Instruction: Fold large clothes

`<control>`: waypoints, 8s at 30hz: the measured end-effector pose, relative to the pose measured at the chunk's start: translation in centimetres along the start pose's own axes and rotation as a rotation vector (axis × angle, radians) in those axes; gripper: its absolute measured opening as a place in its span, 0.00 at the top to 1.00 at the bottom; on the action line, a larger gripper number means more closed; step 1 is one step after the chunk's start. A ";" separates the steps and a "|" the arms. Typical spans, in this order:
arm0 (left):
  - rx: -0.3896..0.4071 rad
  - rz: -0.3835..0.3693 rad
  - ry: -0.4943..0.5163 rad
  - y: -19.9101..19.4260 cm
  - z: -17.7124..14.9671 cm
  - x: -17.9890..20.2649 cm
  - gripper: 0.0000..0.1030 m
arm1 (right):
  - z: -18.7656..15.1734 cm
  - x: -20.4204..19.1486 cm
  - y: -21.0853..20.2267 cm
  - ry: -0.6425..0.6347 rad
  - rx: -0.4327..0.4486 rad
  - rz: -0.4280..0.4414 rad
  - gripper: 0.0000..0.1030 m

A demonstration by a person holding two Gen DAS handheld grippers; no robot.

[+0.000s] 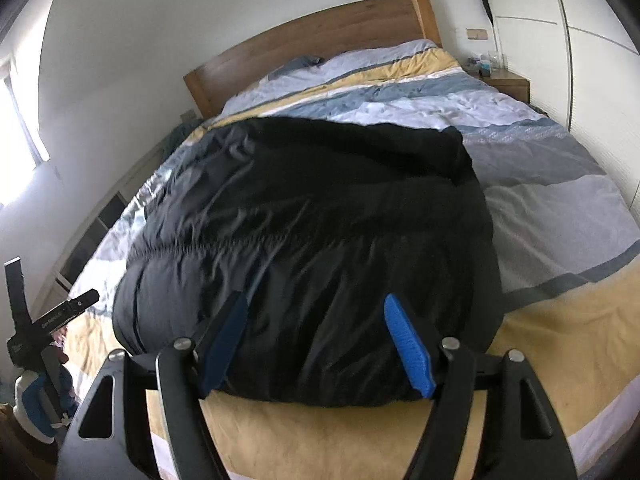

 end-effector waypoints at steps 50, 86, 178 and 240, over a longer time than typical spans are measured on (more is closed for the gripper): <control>-0.051 0.072 0.397 16.8 10.3 8.7 0.17 | 10.6 -9.9 15.8 -0.242 0.013 -0.041 0.32; -0.327 0.016 -0.055 28.2 15.7 -3.1 0.00 | 16.2 5.0 30.7 -0.009 -0.265 -0.131 0.26; -0.213 -0.489 -0.456 14.6 1.2 -10.2 0.01 | 0.1 13.2 19.7 0.518 -0.362 0.272 0.00; -0.186 -0.476 -0.383 1.5 -1.8 -6.3 0.15 | -1.9 12.8 5.6 0.325 -0.216 0.122 0.23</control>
Point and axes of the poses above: each gripper's, at about its wrist camera, not at the fingertips, and y roughly the way its jaws point, x to its right, z to its top, the point moved 10 cm from there along y, roughly the way its jaws point, and after that the axes turned 15 degrees about -z, right-handed, at the moved point
